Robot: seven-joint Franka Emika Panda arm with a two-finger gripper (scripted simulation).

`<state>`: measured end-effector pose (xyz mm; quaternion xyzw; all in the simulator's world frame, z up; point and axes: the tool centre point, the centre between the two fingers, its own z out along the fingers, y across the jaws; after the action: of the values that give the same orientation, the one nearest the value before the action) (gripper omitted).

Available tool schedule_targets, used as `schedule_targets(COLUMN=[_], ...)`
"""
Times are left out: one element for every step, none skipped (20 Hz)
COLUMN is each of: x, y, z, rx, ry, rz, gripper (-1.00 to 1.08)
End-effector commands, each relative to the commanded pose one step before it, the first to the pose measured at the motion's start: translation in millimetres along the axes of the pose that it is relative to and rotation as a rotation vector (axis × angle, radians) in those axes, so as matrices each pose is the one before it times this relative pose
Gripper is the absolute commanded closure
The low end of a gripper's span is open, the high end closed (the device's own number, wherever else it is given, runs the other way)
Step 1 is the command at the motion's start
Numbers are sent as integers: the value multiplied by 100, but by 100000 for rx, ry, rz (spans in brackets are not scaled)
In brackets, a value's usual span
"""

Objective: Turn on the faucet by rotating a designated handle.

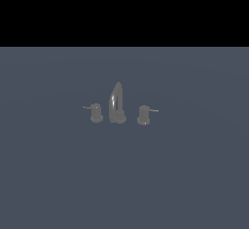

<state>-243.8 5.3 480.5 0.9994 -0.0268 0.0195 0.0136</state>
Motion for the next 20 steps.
schedule_targets(x=[566, 281, 304, 328, 353, 377, 400, 420, 440, 456, 463, 465, 467, 468, 470, 471, 472, 473, 474, 474], y=[-336, -167, -181, -195, -209, -223, -236, -248, -259, -269, -272, -273, -274, -275, -276, -277, -277, -277, -277, -278], z=[869, 418, 452, 487, 522, 557, 589, 619, 646, 669, 676, 678, 679, 680, 681, 682, 682, 682, 681, 681], rx=[-4, -1, -1, -1, 0, 0, 0, 1, 1, 2, 2, 3, 3, 4, 5, 5, 6, 6, 6, 6], ry=[-153, -53, -58, -62, -67, -71, -75, -79, -82, -86, -87, -87, -87, -88, -88, -88, -89, -89, -89, -89], rz=[3207, 1575, 1706, 1835, 1968, 2098, 2219, 2329, 2430, 2516, 2544, 2549, 2553, 2556, 2559, 2560, 2561, 2560, 2559, 2555], gripper=[108, 108, 108, 108, 108, 108, 108, 108, 108, 108, 108, 108, 108, 108, 108, 108, 108, 108, 108, 108])
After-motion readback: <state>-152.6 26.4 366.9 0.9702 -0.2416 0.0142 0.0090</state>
